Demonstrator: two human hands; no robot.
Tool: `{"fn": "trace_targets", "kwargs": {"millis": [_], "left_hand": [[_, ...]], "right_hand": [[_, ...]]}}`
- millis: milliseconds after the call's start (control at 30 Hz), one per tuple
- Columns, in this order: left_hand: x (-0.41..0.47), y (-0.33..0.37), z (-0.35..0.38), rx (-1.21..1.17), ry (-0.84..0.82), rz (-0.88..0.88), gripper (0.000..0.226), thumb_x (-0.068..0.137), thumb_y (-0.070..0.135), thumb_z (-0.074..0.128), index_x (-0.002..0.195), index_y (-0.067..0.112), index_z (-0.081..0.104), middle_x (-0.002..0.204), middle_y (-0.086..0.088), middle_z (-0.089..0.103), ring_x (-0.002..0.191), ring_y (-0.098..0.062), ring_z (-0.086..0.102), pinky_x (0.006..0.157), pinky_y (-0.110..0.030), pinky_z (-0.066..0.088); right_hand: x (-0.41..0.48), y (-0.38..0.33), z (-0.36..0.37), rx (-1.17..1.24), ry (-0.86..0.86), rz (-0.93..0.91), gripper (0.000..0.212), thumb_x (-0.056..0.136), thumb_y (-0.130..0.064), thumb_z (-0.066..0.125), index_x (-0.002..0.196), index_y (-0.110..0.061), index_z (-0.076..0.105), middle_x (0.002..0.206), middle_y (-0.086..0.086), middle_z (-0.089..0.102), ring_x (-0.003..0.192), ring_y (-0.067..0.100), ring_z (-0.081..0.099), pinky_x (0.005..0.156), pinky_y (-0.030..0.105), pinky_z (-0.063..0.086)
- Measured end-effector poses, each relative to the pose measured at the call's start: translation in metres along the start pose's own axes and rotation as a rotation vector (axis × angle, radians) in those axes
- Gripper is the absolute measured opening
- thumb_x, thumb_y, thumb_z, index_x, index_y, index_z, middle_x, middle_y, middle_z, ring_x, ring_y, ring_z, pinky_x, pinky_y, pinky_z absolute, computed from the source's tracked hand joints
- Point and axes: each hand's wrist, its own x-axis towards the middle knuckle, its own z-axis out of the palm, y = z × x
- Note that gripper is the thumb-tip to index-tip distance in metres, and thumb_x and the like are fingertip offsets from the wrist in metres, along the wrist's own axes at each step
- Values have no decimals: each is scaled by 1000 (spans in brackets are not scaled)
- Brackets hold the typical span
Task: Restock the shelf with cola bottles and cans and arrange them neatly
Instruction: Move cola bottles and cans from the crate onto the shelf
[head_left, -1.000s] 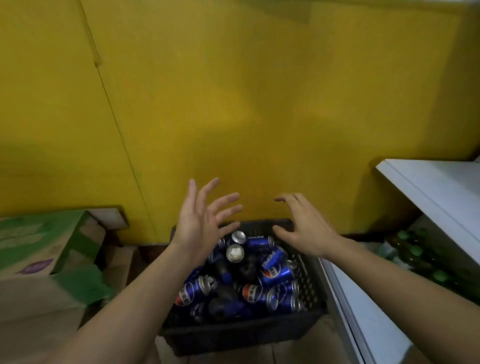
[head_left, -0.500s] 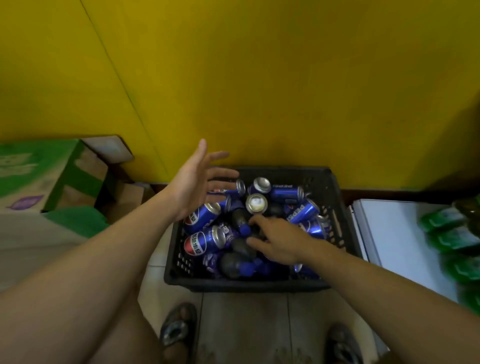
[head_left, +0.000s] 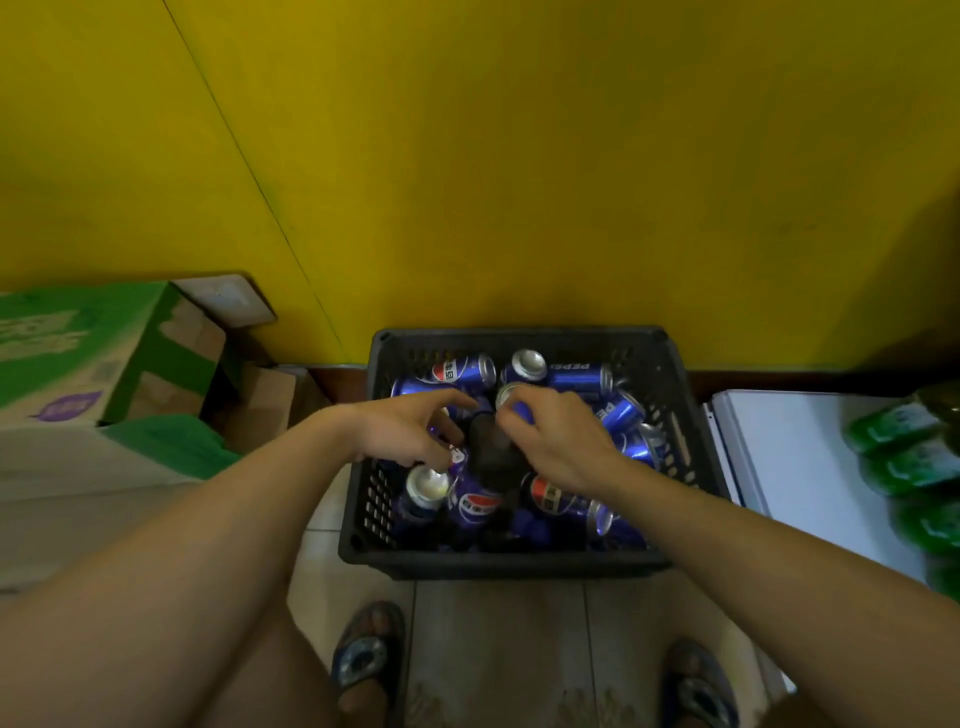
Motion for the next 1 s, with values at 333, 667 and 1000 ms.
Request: {"fn": "trace_targets", "kwargs": {"millis": [333, 667, 1000], "left_hand": [[11, 19, 21, -81, 160, 296, 47, 74, 11, 88, 113, 17, 64, 101, -6, 74, 94, -21, 73, 91, -45, 58], [2, 25, -5, -247, 516, 374, 50, 72, 1, 86, 105, 25, 58, 93, 2, 70, 78, -3, 68, 70, -21, 53], [0, 17, -14, -498, 653, 393, 58, 70, 7, 88, 112, 27, 54, 108, -10, 70, 98, -25, 69, 89, -39, 58]], "right_hand": [[8, -19, -59, 543, 349, -12, 45, 85, -44, 55, 80, -2, 68, 78, 20, 64, 75, 36, 60, 66, 47, 49], [33, -14, -67, 951, 289, 316, 43, 109, -47, 30, 116, -14, 56, 66, 2, 47, 52, 13, 47, 45, 26, 44], [88, 46, 24, -159, -70, 127, 68, 87, -19, 72, 147, -22, 39, 147, 11, 41, 125, 36, 49, 99, 46, 47]]}}
